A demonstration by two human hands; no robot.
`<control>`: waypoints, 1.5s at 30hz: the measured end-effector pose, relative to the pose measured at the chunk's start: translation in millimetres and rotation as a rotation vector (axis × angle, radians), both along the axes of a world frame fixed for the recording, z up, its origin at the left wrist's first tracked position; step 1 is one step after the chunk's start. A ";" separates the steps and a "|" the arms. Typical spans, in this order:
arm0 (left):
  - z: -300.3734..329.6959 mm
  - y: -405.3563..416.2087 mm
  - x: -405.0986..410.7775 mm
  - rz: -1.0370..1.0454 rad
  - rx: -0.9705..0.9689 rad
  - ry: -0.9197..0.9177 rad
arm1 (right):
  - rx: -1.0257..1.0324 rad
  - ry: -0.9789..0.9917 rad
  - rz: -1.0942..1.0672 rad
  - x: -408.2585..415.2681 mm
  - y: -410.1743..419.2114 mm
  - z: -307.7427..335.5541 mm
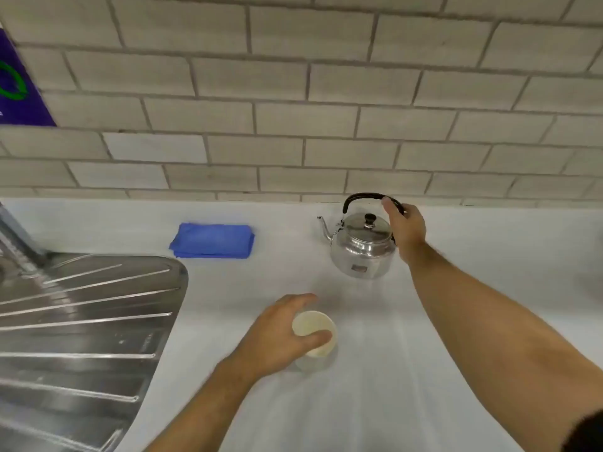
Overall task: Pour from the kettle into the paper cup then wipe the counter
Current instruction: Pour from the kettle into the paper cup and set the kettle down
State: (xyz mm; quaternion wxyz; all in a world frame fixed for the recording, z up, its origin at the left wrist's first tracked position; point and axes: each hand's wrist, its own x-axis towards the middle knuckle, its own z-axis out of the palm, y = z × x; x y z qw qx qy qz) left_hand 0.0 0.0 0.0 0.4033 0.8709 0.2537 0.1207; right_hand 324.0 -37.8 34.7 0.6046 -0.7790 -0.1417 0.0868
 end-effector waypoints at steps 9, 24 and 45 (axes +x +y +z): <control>-26.5 -18.2 0.4 0.089 -0.220 -0.071 | 0.031 0.065 0.021 6.1 14.7 9.5; -35.9 -33.2 -3.3 0.222 -0.402 -0.243 | 0.191 0.251 0.129 -38.1 -52.5 25.1; -52.2 -42.1 -8.2 0.193 -0.639 -0.343 | -0.020 -0.030 0.418 -115.7 -144.5 88.8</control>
